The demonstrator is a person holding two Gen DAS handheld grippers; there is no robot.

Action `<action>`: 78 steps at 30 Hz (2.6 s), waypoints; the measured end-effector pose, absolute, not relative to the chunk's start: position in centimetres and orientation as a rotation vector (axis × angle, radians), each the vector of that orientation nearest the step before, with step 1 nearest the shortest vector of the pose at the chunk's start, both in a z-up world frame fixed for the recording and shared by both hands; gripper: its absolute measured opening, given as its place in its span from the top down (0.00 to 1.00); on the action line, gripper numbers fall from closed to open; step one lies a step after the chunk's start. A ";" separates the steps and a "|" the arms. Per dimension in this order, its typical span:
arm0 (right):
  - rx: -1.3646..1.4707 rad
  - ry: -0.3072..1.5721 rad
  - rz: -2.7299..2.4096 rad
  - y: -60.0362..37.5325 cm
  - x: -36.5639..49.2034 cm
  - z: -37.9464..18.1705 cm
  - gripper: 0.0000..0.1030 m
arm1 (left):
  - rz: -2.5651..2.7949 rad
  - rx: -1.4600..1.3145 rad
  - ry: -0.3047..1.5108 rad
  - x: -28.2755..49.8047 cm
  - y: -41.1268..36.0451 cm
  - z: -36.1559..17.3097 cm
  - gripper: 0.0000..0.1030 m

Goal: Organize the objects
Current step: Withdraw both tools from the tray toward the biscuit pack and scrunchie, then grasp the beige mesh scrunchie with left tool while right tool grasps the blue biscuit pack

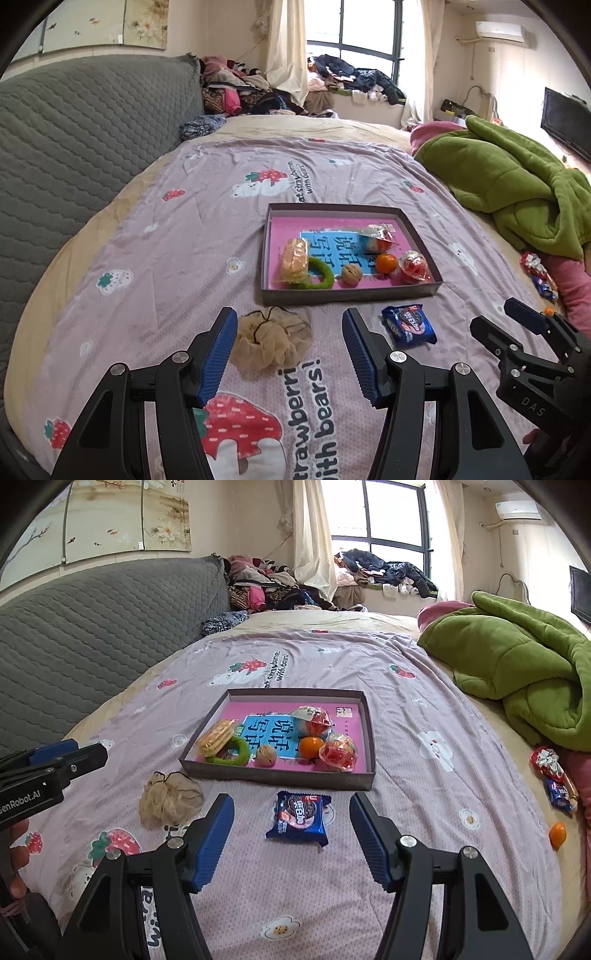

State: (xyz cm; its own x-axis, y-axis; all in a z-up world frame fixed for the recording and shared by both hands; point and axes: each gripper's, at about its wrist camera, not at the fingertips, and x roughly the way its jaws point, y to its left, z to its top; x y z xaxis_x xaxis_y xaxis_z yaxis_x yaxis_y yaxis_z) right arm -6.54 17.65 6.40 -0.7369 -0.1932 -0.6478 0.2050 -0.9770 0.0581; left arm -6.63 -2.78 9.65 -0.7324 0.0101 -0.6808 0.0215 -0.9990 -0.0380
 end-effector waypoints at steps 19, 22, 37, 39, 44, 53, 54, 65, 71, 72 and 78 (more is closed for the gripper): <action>1.076 0.070 -2.739 17.2 -5.2 3.3 0.37 | -2.882 1.223 0.057 -5.1 -2.4 5.2 0.41; 1.090 0.067 -2.736 17.2 -5.5 2.8 0.37 | -2.877 1.237 0.054 -5.2 -2.3 4.4 0.41; 1.186 0.061 -2.733 16.9 -8.2 -0.2 0.37 | -2.842 1.318 0.060 -7.0 -2.7 0.5 0.41; 1.196 0.060 -2.726 16.8 -8.7 -0.6 0.37 | -2.838 1.326 0.065 -7.3 -2.9 0.1 0.41; 1.216 0.059 -2.719 16.3 -9.8 -1.6 0.37 | -2.828 1.342 0.076 -7.9 -3.3 -0.9 0.41; 1.251 0.038 -2.718 16.2 -11.9 -2.7 0.37 | -2.824 1.345 0.100 -9.3 -4.0 -1.8 0.41; 1.256 0.033 -2.715 16.2 -12.2 -2.8 0.37 | -2.824 1.349 0.103 -9.6 -4.0 -2.0 0.41; 1.321 0.011 -2.691 16.1 -14.5 -4.6 0.37 | -2.830 1.377 0.156 -12.2 -4.8 -3.6 0.41; 1.340 0.001 -2.676 15.9 -15.2 -5.4 0.37 | -2.807 1.393 0.157 -14.0 -5.1 -4.6 0.41; 1.343 0.001 -2.672 15.8 -15.3 -5.5 0.37 | -2.804 1.396 0.158 -14.3 -5.2 -4.8 0.41; 1.361 0.002 -2.658 15.4 -15.9 -6.4 0.37 | -2.792 1.418 0.199 -16.0 -5.7 -6.1 0.41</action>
State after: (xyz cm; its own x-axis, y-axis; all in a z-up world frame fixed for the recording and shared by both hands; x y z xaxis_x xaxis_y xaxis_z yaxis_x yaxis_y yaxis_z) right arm -15.88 15.40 -6.42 -0.5751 -0.1369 -0.8066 0.1379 -0.9880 0.0694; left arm -15.97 -5.71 -6.06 -0.5914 0.0544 -0.8045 0.0603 -0.9919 -0.1114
